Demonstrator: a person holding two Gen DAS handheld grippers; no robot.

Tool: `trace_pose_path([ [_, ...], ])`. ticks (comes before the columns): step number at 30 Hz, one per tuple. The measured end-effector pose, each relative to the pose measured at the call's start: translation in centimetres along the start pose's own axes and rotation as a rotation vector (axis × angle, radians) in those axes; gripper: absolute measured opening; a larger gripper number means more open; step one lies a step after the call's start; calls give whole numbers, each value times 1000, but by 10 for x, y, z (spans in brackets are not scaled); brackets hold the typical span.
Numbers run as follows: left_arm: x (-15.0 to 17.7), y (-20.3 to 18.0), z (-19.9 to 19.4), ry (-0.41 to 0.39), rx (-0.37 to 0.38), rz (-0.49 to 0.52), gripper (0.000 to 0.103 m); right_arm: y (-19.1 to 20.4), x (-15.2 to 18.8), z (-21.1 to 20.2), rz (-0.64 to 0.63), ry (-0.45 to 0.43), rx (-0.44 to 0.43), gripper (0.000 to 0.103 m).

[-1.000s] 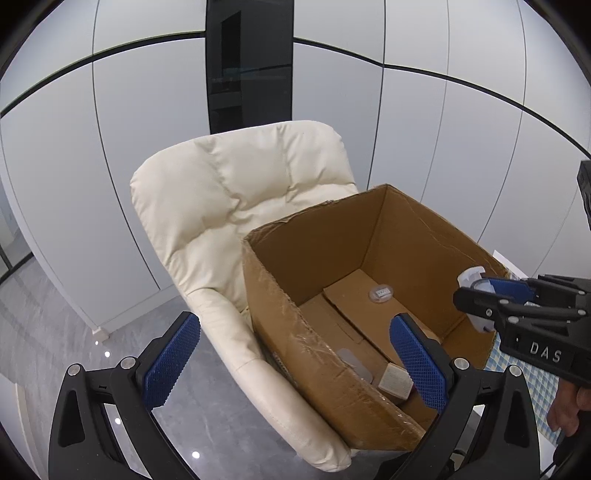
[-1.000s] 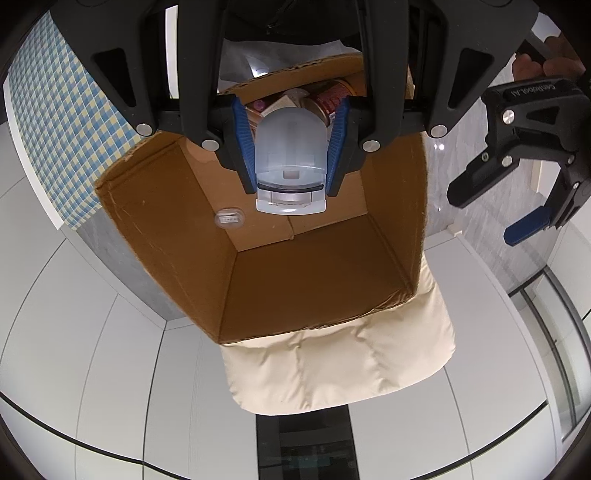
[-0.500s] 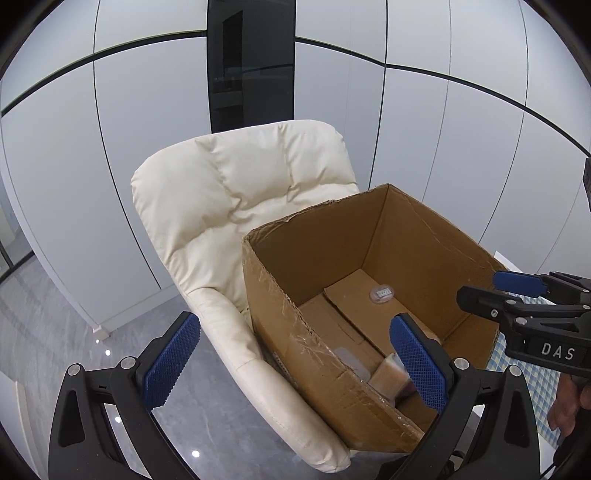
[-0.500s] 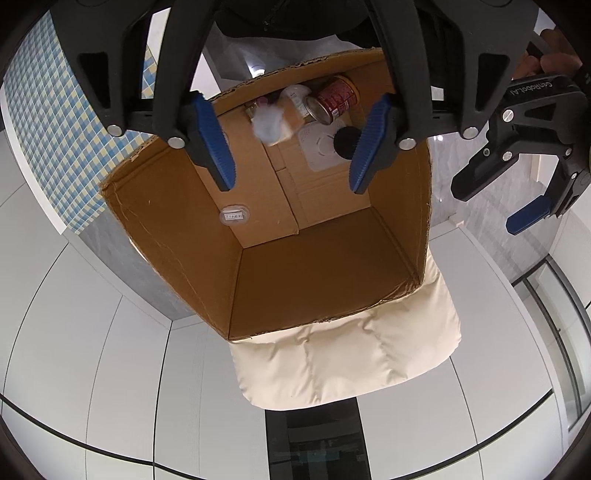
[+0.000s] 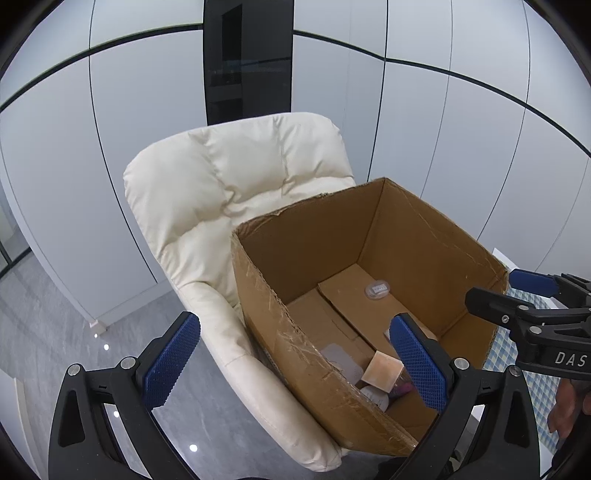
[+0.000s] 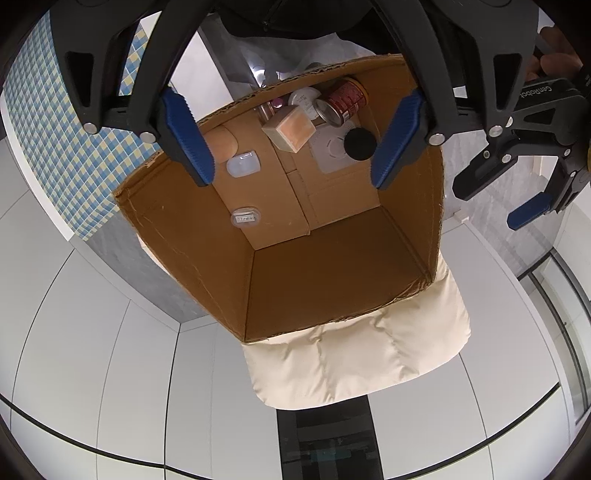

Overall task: Organize objects
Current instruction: 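Withdraw both open tools up and away from the box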

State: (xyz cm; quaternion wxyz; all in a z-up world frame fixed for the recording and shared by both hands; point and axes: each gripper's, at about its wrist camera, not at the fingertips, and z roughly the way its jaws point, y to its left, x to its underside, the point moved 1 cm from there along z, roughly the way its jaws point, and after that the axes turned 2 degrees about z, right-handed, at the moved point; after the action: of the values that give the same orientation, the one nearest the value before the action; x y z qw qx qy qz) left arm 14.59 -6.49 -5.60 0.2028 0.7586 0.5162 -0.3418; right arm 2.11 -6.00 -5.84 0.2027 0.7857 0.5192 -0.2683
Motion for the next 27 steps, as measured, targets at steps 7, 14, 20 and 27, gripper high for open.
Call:
trace_pose_path([
  [7,0,-4,4,18,6,-6,103,-14,2,-3,26,-2,39,99],
  [14,-2,-22,7,25,25,12,103,-31,6,-5,41,7,78,103],
  [20,-3,-44,9,25,48,35,103,-49,11,-12,62,7,101,103],
  [27,-5,-68,12,26,74,56,103,-69,19,-23,88,0,124,103],
])
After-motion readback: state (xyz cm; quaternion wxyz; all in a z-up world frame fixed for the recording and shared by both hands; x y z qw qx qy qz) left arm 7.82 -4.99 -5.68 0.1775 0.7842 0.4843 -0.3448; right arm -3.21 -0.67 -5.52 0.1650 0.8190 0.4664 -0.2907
